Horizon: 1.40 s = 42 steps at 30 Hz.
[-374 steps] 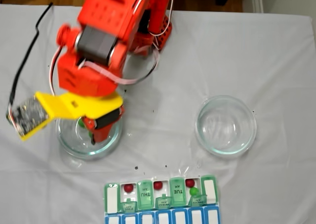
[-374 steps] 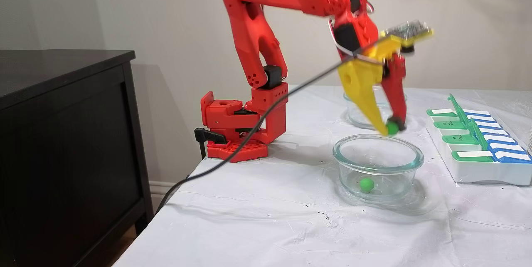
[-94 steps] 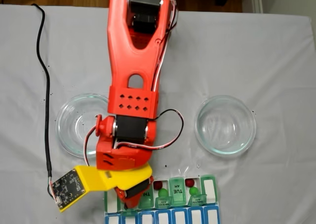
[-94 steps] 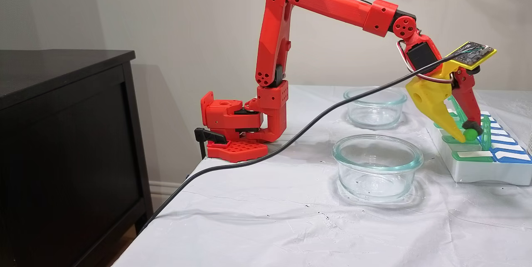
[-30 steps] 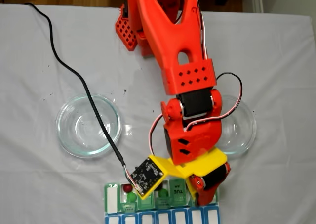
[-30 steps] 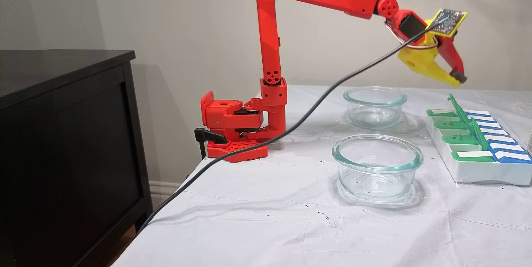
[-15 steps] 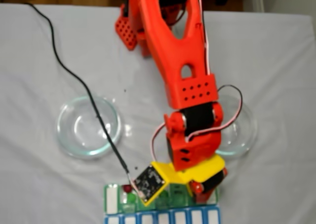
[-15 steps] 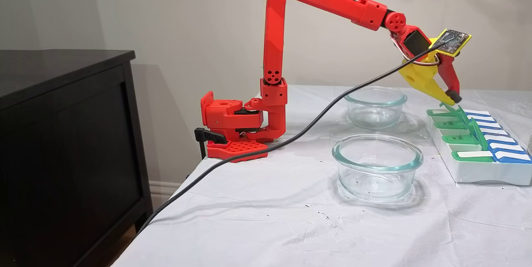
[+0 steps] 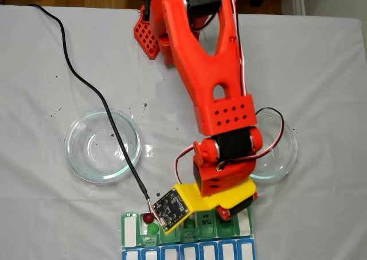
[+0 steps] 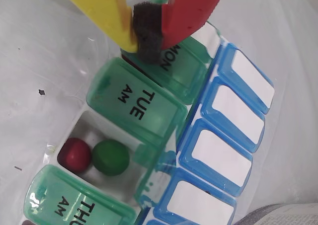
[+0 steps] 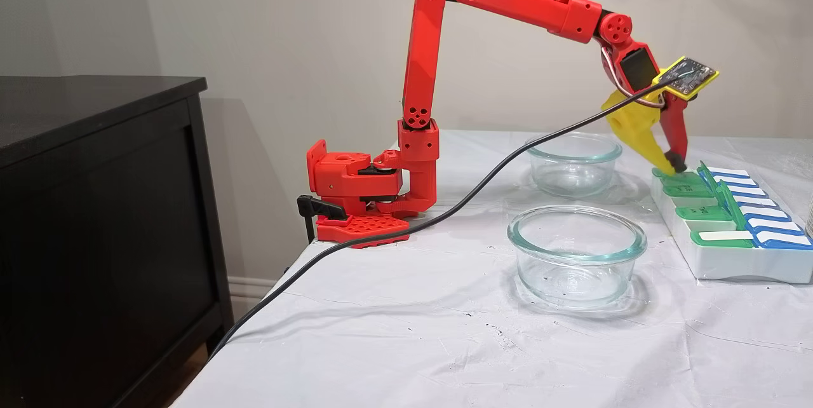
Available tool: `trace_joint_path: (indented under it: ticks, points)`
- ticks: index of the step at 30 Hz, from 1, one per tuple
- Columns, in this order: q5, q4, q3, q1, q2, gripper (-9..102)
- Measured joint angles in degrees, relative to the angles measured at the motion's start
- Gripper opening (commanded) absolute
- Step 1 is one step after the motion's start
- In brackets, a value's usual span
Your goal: Sort medicines into box.
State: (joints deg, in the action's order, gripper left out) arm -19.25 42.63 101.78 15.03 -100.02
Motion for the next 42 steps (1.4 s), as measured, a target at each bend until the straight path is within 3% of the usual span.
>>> trace_joint_path:
  ticks: [16,29,42]
  points:
    - [-2.46,3.87,-3.34,1.32,5.71,0]
    - [-3.25,-8.61,0.26,-8.0,-5.89,0]
    - [-3.25,-14.24,4.48,-10.37,-12.48,0]
